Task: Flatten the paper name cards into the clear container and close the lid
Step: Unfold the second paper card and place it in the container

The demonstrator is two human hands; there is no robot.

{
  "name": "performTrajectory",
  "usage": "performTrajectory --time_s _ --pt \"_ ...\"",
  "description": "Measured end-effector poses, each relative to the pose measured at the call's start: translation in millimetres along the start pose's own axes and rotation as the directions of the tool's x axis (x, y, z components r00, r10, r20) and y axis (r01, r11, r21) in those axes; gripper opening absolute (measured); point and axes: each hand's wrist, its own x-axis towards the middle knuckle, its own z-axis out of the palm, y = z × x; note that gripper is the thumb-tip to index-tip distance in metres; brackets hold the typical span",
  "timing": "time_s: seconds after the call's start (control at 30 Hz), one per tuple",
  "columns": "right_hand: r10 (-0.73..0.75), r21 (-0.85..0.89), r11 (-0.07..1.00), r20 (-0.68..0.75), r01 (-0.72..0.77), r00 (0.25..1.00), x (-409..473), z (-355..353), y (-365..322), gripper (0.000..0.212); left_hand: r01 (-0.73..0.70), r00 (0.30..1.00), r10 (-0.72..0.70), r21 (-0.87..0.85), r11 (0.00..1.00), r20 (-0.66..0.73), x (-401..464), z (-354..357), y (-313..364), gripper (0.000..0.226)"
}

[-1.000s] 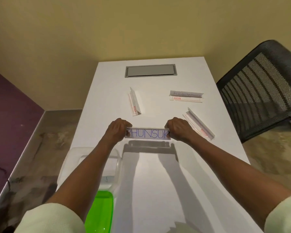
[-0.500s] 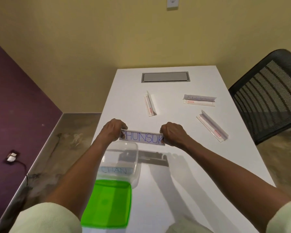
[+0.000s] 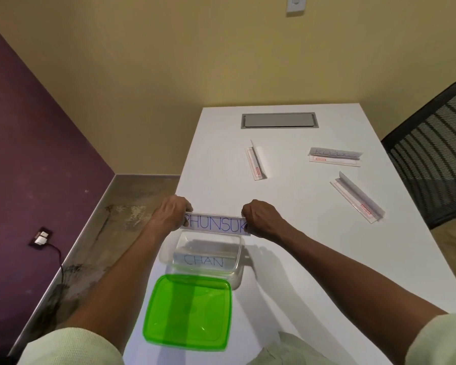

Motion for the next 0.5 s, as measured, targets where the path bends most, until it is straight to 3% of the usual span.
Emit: performTrajectory --time_s 0.27,0.4,0.5 --pt "-0.09 -0.011 0.996 -0.02 0.09 0.996 17 20 -26 0.008 0.008 1.0 -0.007 0.104 0.995 -0.006 -2 11 -29 0.039" --pt "-0.133 -0.095 0.986 0.029 0.135 0.991 22 29 -33 0.032 -0.002 1.0 0.001 0.126 0.992 0.006 3 20 -35 0.038" --pt "-0.16 -0.078 0.984 0.039 0.162 0.986 27 44 -31 0.035 -0.028 0.999 0.024 0.154 0.988 0.028 7 27 -36 0.037"
